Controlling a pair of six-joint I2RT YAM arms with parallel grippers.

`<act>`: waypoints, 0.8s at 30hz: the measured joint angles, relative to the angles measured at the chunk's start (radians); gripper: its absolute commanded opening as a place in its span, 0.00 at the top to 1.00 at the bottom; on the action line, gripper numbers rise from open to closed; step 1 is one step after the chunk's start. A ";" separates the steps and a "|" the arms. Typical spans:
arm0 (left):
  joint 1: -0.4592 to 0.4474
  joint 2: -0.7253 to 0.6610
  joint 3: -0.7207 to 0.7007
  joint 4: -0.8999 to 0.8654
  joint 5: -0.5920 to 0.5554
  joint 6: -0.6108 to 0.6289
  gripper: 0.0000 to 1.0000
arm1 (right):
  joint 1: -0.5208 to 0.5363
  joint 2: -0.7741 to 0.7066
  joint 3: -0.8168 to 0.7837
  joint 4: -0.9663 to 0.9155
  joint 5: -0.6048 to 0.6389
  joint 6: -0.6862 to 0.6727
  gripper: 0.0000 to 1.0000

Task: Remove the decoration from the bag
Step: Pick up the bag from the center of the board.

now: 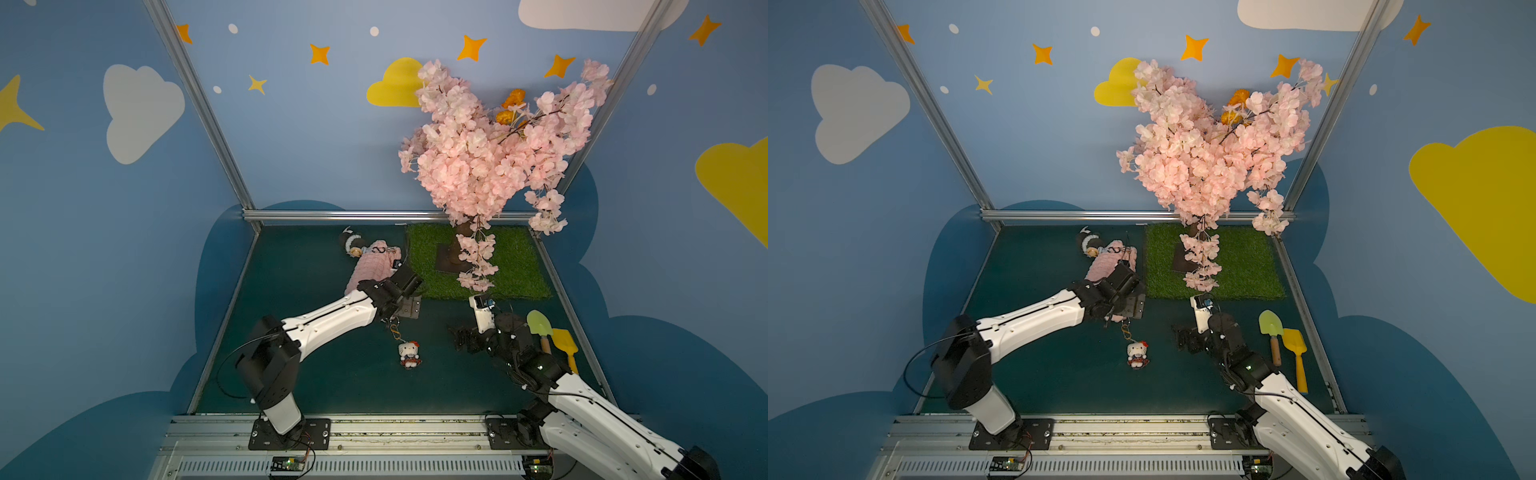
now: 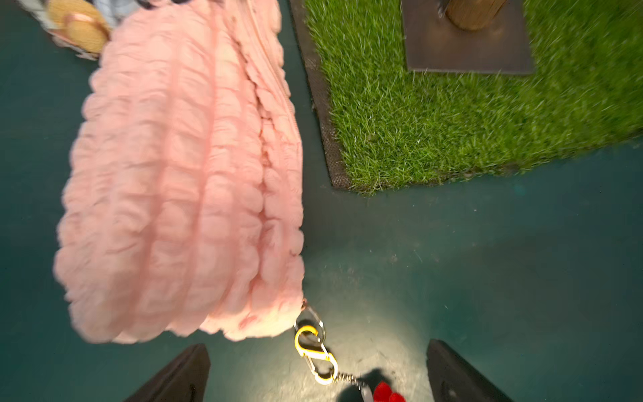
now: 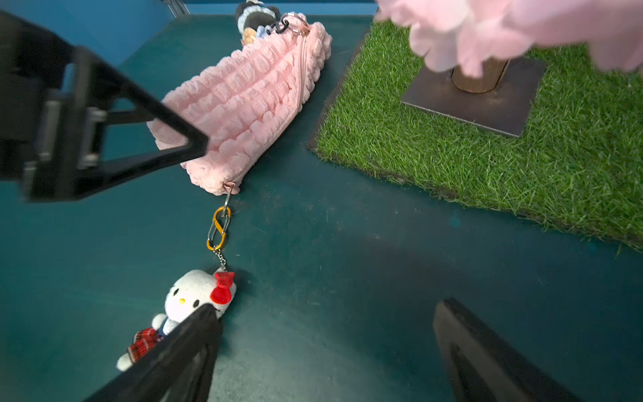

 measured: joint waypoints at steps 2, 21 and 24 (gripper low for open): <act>0.000 0.099 0.087 -0.006 -0.006 0.020 0.01 | 0.007 0.014 -0.002 0.002 0.004 -0.003 0.02; 0.124 0.580 0.571 -0.177 -0.108 0.144 0.09 | 0.022 -0.008 -0.006 0.002 0.050 -0.016 0.02; 0.124 0.635 0.634 -0.203 -0.112 0.153 0.15 | 0.022 -0.003 -0.005 0.003 0.047 -0.020 0.02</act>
